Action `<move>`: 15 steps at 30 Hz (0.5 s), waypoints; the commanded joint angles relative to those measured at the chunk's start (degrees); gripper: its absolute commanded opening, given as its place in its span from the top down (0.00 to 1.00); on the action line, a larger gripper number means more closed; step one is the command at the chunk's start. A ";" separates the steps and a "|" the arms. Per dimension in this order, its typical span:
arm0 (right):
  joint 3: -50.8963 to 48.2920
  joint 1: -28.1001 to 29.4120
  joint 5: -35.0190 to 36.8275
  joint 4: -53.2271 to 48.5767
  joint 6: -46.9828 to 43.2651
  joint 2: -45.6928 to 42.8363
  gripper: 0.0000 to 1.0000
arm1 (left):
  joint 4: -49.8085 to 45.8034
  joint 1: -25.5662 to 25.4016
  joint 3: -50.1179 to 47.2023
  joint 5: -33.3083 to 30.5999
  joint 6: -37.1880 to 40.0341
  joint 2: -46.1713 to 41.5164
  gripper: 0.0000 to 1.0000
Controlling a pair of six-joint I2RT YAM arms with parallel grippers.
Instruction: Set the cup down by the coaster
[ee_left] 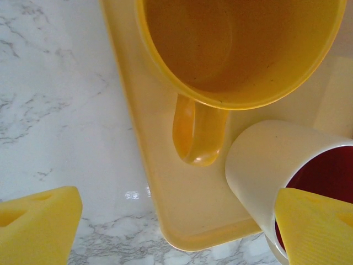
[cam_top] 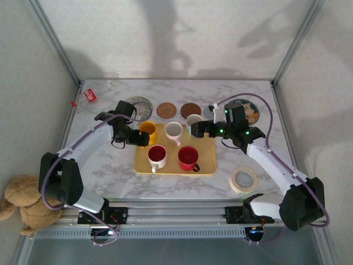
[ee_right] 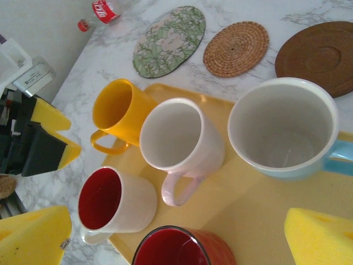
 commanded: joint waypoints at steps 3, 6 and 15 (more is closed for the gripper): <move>1.22 0.46 2.36 0.80 -0.25 0.65 0.01 | -0.38 -0.67 -0.12 0.75 1.07 2.53 0.11; 1.70 0.52 3.07 -0.08 -0.18 1.15 0.01 | -0.07 -0.89 0.33 -0.24 0.73 3.70 0.11; 3.07 0.55 3.61 -0.58 -0.48 3.77 0.01 | 1.23 -1.02 0.33 -1.56 0.24 6.24 0.14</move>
